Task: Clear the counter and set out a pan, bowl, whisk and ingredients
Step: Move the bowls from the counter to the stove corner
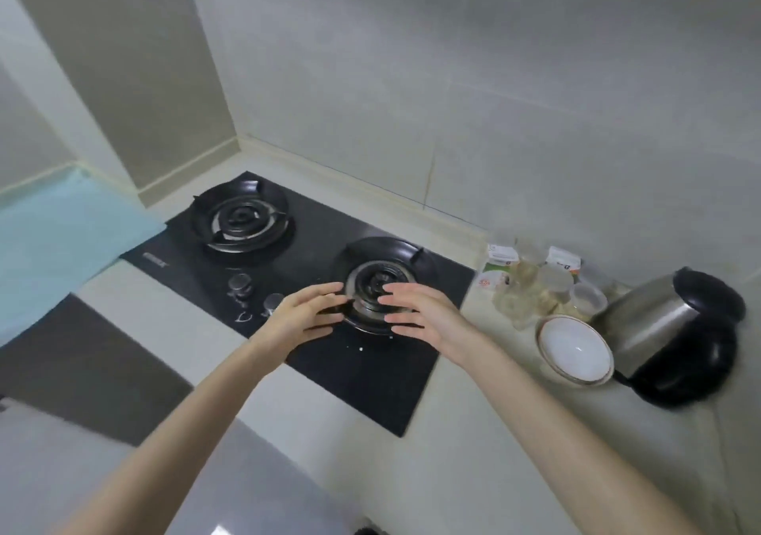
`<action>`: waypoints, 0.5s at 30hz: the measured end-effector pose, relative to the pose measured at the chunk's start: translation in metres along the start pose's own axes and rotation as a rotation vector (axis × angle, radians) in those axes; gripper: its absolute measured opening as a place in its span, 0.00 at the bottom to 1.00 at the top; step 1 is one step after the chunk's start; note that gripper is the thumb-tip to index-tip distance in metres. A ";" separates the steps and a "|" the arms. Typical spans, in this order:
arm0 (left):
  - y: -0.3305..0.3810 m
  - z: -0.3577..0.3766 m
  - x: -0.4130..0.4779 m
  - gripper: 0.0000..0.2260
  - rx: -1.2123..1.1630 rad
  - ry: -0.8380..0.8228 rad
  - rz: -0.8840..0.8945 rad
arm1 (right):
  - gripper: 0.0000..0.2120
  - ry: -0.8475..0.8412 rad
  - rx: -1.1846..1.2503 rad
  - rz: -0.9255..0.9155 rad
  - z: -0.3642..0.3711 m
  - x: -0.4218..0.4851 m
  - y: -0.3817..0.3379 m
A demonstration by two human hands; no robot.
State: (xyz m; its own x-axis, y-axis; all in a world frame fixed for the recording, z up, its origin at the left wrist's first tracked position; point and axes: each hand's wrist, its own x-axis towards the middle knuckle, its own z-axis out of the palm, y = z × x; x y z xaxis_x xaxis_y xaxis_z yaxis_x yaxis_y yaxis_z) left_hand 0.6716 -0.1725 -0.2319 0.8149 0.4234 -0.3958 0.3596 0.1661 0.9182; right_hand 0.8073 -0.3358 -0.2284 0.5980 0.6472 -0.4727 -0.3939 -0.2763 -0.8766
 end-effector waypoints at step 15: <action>-0.092 -0.318 -0.238 0.13 -0.112 0.607 0.043 | 0.12 -0.564 -0.435 -0.053 0.402 0.001 0.025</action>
State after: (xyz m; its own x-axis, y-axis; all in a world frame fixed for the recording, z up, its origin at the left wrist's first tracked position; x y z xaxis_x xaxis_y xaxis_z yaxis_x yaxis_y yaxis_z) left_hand 0.2996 -0.0057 -0.2169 0.4114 0.8578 -0.3081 0.2551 0.2161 0.9424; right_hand 0.5176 -0.0561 -0.2150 0.1098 0.9040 -0.4132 0.0101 -0.4167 -0.9090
